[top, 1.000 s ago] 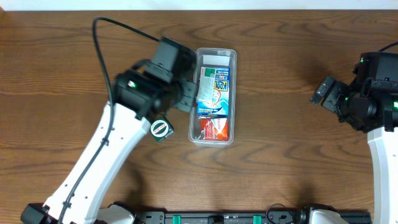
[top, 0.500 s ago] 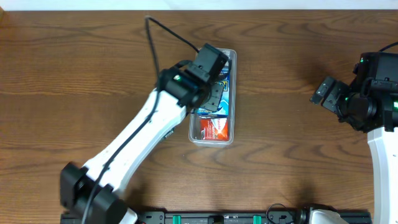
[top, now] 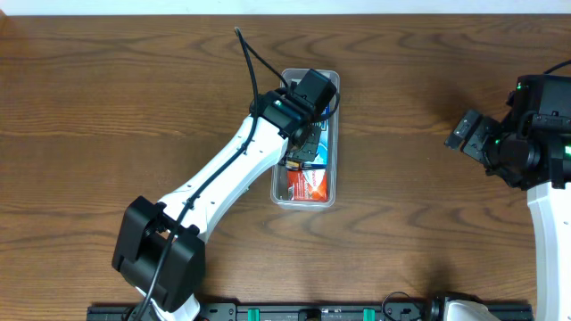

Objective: Pack container

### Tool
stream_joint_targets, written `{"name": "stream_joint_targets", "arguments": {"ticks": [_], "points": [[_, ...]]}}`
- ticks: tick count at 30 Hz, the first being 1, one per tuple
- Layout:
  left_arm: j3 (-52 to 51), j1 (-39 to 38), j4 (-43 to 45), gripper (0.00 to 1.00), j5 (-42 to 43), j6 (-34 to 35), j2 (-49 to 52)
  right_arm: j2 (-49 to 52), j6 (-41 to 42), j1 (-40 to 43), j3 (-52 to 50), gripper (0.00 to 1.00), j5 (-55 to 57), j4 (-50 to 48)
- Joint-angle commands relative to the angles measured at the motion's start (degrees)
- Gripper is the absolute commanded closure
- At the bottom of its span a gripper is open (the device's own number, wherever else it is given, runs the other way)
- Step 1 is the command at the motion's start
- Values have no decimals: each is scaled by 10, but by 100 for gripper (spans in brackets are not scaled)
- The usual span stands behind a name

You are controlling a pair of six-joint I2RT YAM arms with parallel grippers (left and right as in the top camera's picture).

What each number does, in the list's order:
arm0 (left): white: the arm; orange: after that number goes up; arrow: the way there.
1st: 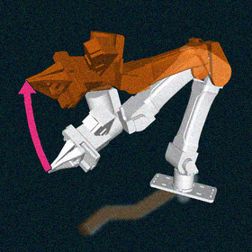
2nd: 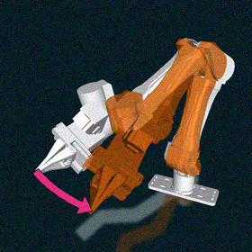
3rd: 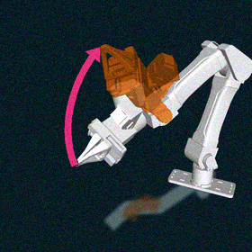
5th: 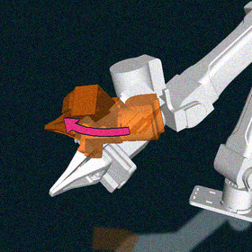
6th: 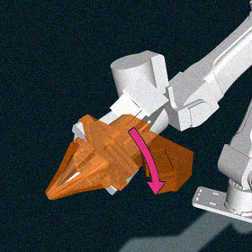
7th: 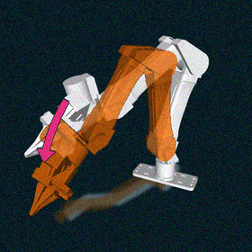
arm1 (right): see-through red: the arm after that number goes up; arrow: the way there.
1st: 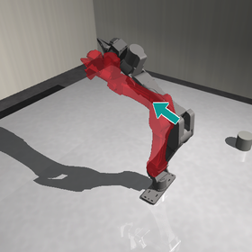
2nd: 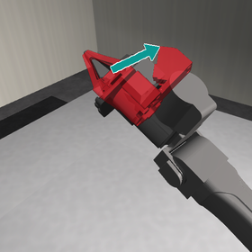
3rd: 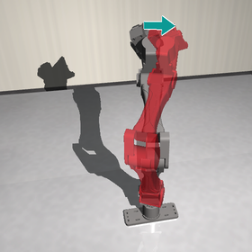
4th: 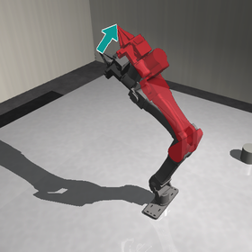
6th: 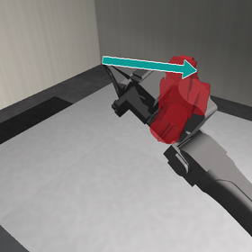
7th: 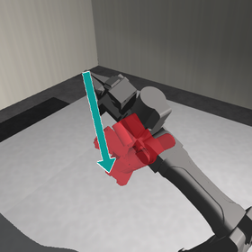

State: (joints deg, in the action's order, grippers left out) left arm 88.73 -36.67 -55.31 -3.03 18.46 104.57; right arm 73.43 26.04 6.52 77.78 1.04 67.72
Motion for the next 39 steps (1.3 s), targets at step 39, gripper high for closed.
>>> {"name": "stream_joint_targets", "arguments": {"ticks": [39], "points": [[23, 7, -81, 71, 26, 8, 29, -2, -6, 6, 2, 1, 2, 0]]}}
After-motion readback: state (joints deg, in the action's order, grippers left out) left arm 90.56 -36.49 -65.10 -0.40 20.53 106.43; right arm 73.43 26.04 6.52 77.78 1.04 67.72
